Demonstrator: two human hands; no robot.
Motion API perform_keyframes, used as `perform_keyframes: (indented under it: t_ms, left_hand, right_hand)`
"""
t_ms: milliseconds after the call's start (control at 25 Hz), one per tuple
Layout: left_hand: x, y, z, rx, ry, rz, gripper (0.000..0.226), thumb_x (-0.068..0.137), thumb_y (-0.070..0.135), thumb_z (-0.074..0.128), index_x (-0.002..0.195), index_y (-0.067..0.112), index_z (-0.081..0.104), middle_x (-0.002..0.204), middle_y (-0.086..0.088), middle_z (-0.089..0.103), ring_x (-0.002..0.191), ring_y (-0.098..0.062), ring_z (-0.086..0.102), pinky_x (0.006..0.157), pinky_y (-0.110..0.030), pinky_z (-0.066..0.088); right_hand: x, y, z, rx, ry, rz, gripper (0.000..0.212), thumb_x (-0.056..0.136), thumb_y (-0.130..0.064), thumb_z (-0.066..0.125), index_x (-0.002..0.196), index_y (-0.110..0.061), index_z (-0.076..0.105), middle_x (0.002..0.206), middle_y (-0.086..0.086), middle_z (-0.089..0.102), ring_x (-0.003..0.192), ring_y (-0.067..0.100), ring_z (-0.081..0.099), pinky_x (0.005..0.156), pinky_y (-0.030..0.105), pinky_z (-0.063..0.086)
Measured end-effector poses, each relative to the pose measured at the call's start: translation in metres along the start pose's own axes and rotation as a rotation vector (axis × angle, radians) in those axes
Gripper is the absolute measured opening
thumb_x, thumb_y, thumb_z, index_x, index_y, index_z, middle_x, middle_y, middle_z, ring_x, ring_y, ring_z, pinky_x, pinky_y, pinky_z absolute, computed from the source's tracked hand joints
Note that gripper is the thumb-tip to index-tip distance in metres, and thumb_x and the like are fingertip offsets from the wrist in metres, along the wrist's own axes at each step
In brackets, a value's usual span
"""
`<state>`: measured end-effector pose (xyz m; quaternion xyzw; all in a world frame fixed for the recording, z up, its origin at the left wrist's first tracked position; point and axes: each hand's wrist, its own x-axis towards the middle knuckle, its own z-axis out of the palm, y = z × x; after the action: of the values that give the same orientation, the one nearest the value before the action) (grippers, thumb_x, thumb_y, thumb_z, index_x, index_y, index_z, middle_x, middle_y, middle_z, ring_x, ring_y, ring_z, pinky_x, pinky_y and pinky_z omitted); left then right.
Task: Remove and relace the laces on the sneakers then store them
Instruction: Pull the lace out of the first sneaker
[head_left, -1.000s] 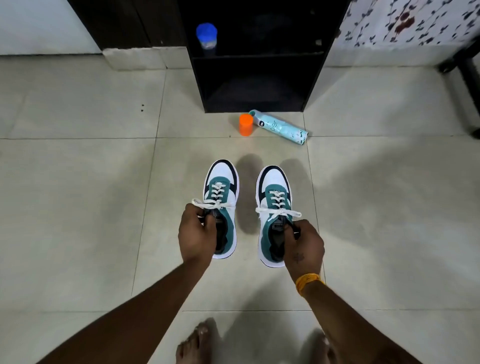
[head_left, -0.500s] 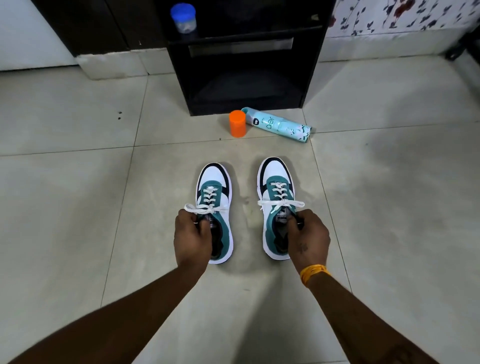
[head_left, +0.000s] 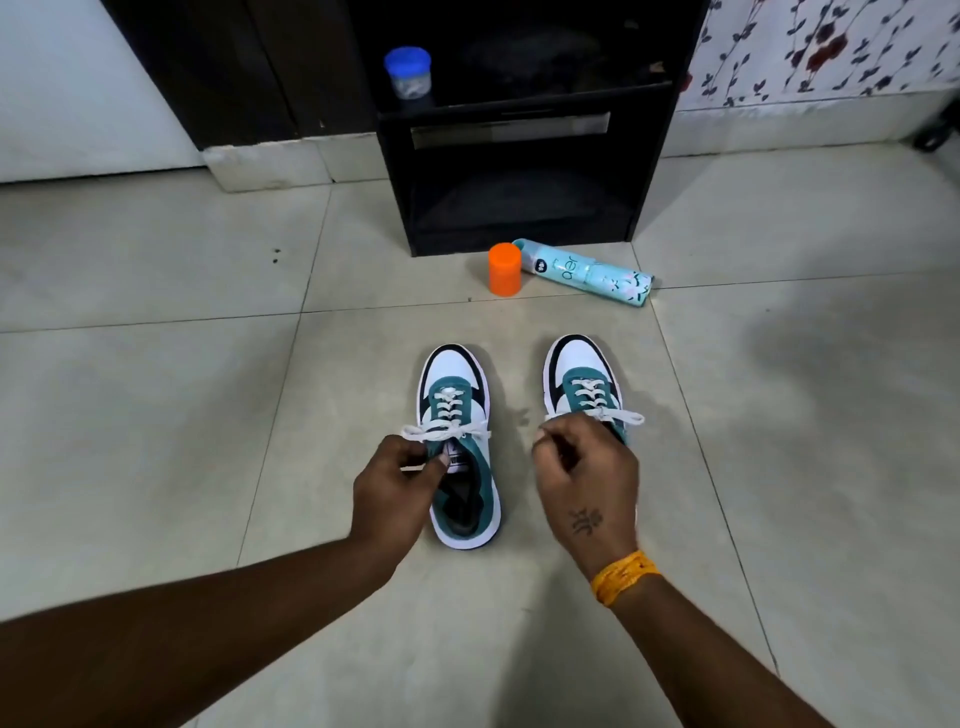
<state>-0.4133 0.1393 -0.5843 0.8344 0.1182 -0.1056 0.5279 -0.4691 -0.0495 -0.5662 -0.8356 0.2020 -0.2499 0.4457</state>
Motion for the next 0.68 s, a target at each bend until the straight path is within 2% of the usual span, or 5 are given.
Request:
perform_keyframes:
  t_ms: [120, 320, 440, 560, 680]
  left_hand:
    - [0.007, -0.006, -0.01, -0.014, -0.05, 0.039, 0.017, 0.085, 0.025, 0.084, 0.092, 0.022, 0.069, 0.091, 0.009, 0.075, 0.088, -0.014, 0.072, 0.087, -0.044, 0.06]
    - [0.003, -0.009, -0.017, -0.119, -0.004, 0.084, 0.017, 0.087, 0.008, 0.077, 0.094, 0.022, 0.068, 0.091, 0.012, 0.074, 0.081, -0.001, 0.07, 0.086, -0.042, 0.061]
    - [0.005, -0.005, -0.021, -0.083, 0.114, 0.249, 0.026, 0.092, 0.0, 0.062, 0.104, 0.022, 0.069, 0.106, 0.009, 0.071, 0.082, 0.0, 0.064, 0.077, -0.018, 0.054]
    - [0.032, 0.003, -0.027, 0.168, 0.092, 0.578, 0.025, 0.096, 0.015, 0.058, 0.114, 0.02, 0.074, 0.113, 0.006, 0.069, 0.093, -0.008, 0.063, 0.083, -0.022, 0.049]
    - [0.053, 0.012, -0.026, 0.371, -0.099, 0.604, 0.025, 0.093, 0.035, 0.062, 0.104, 0.022, 0.079, 0.101, 0.006, 0.074, 0.094, -0.017, 0.065, 0.087, -0.036, 0.052]
  right_hand:
    - [-0.011, 0.0, 0.039, 0.045, -0.199, 0.009, 0.005, 0.089, -0.019, 0.067, 0.089, -0.022, 0.071, 0.079, -0.008, 0.069, 0.073, 0.007, 0.065, 0.071, 0.026, 0.054]
    - [-0.009, 0.007, 0.058, 0.037, -0.197, 0.037, 0.015, 0.093, -0.015, 0.064, 0.104, -0.023, 0.07, 0.086, -0.004, 0.07, 0.079, 0.015, 0.067, 0.078, 0.035, 0.056]
    - [0.001, 0.001, 0.061, -0.065, -0.265, -0.087, 0.025, 0.096, -0.022, 0.058, 0.118, -0.03, 0.064, 0.079, -0.004, 0.07, 0.077, 0.02, 0.067, 0.074, 0.037, 0.055]
    - [0.008, 0.003, 0.07, -0.106, -0.313, -0.123, 0.019, 0.092, -0.035, 0.055, 0.109, -0.035, 0.064, 0.091, -0.008, 0.075, 0.084, 0.016, 0.071, 0.076, 0.038, 0.057]
    - [0.009, 0.003, 0.075, -0.108, -0.3, -0.121, 0.008, 0.09, -0.032, 0.06, 0.097, -0.032, 0.063, 0.085, -0.011, 0.073, 0.078, 0.013, 0.069, 0.072, 0.039, 0.057]
